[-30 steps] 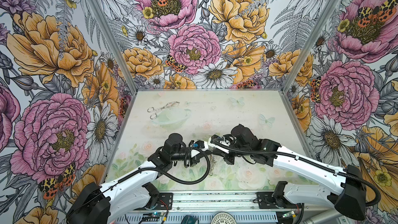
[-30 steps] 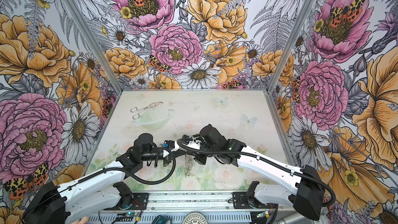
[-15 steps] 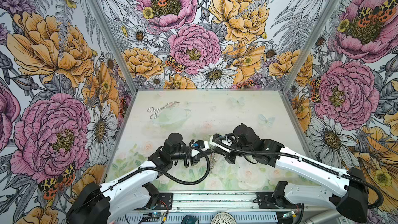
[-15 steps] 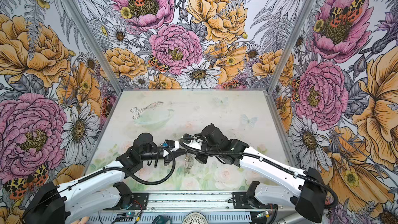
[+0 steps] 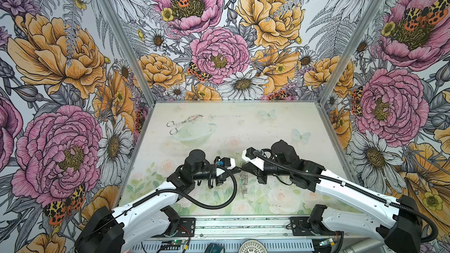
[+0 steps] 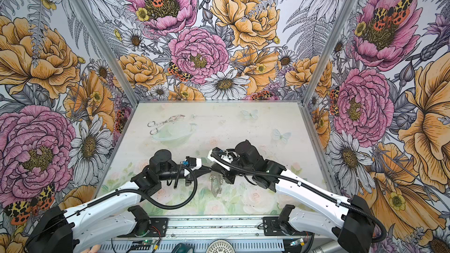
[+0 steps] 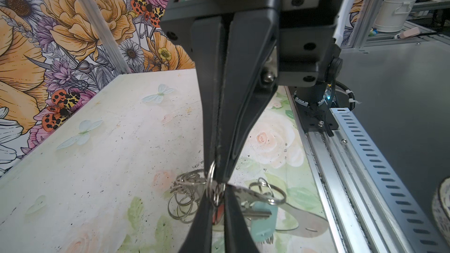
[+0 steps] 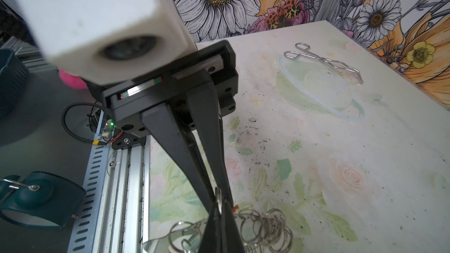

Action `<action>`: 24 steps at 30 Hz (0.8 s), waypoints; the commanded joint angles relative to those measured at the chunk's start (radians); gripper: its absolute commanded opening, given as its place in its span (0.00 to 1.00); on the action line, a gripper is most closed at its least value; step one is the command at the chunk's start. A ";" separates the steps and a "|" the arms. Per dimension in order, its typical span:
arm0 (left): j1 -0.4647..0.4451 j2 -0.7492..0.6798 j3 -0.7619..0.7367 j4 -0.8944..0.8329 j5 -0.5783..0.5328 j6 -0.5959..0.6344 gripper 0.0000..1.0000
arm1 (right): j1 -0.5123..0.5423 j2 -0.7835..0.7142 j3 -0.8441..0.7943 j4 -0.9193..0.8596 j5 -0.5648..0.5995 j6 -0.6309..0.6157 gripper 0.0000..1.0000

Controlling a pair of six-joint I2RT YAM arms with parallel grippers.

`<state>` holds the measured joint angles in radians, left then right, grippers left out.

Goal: Put the keys on the keyring

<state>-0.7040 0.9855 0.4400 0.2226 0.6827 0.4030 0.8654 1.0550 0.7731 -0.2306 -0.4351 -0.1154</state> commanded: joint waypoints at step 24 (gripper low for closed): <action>0.001 -0.028 -0.007 0.013 0.021 -0.001 0.15 | 0.047 -0.030 -0.207 0.627 0.102 0.140 0.00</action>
<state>-0.6926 0.9741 0.4400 0.2333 0.6769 0.4019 0.8982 1.0138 0.5392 0.2562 -0.3515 0.0299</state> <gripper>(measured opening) 0.143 0.047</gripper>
